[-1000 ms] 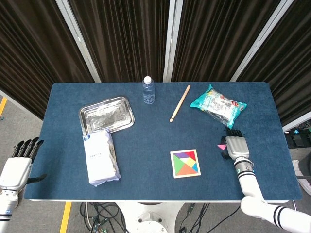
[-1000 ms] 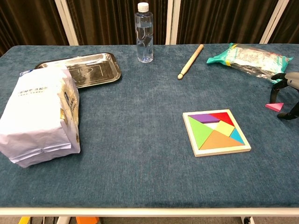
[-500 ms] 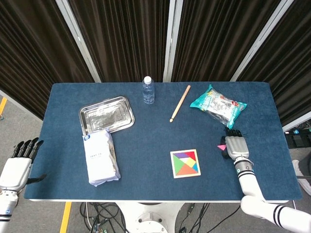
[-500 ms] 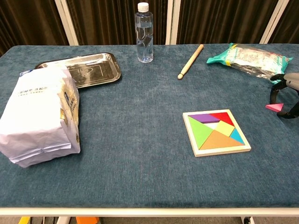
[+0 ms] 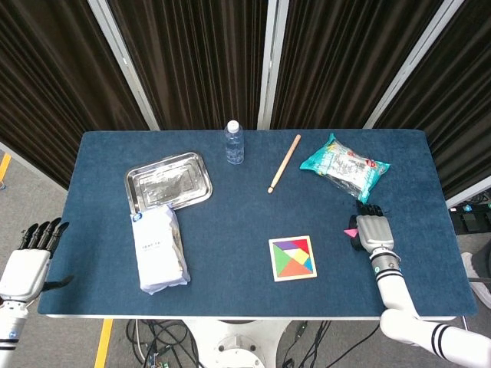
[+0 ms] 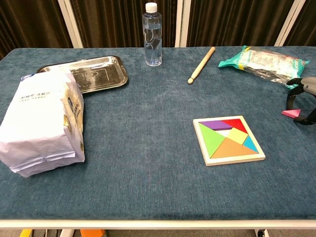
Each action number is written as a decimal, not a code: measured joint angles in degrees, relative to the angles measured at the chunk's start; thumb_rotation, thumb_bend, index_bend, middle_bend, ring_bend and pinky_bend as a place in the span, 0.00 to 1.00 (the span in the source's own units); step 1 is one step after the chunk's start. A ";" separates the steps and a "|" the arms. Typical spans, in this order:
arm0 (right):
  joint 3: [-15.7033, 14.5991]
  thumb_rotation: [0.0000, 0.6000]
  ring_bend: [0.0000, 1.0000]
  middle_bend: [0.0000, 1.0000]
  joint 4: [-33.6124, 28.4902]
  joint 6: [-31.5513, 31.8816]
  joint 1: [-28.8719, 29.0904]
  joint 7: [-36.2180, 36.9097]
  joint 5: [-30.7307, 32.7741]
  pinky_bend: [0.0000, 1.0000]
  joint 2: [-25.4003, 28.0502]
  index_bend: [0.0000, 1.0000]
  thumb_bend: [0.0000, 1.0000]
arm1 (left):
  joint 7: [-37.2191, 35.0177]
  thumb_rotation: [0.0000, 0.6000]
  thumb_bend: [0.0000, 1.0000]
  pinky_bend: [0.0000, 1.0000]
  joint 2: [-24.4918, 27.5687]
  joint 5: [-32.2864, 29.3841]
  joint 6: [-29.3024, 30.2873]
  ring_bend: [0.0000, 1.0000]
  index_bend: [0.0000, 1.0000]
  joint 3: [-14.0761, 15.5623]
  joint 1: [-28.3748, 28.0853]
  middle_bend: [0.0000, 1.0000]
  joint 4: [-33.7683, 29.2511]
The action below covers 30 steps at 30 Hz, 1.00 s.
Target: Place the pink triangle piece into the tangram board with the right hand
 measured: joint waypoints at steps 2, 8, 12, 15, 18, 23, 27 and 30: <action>-0.09 1.00 0.00 0.00 0.02 0.03 0.02 0.04 -0.11 0.00 -0.01 0.46 0.29 | -0.03 1.00 0.00 0.00 -0.01 -0.01 0.04 0.00 0.00 -0.02 0.01 0.00 0.03; -0.22 1.00 0.00 0.00 -0.30 0.76 -0.14 0.48 -1.13 0.00 -0.04 0.48 0.30 | -0.23 1.00 0.00 0.00 0.02 -0.11 0.05 0.00 0.00 -0.02 0.07 0.00 0.11; -0.05 1.00 0.00 0.00 -1.53 1.54 -0.18 0.62 -1.94 0.00 0.62 0.49 0.30 | -0.37 1.00 0.00 0.00 0.06 -0.17 0.04 0.00 0.00 -0.03 0.09 0.00 0.16; 0.12 1.00 0.00 0.00 -3.29 2.34 -0.17 0.57 -2.86 0.00 1.34 0.49 0.30 | -0.41 1.00 0.00 0.00 0.12 -0.04 0.34 0.00 0.00 -0.09 0.15 0.00 0.09; 0.28 1.00 0.00 0.00 -5.83 3.50 -0.06 0.30 -4.43 0.00 2.04 0.49 0.31 | -0.44 1.00 0.00 0.00 0.12 -0.02 0.46 0.00 0.00 -0.12 0.21 0.00 0.06; 0.49 1.00 0.00 0.00 -10.61 5.75 0.43 -1.00 -7.34 0.00 2.49 0.50 0.31 | -0.50 1.00 0.00 0.00 0.04 0.03 0.35 0.00 0.00 -0.10 0.15 0.00 0.16; 0.55 1.00 0.00 0.00 -12.69 6.91 1.04 -2.51 -8.28 0.00 1.45 0.50 0.32 | -0.97 1.00 0.00 0.00 0.04 -0.03 0.46 0.00 0.00 -0.12 0.25 0.00 0.44; 0.56 1.00 0.00 0.00 -13.28 7.00 1.36 -2.73 -7.93 0.00 -0.19 0.50 0.34 | -1.36 1.00 0.00 0.00 0.00 -0.01 0.55 0.00 0.00 -0.09 0.34 0.00 0.73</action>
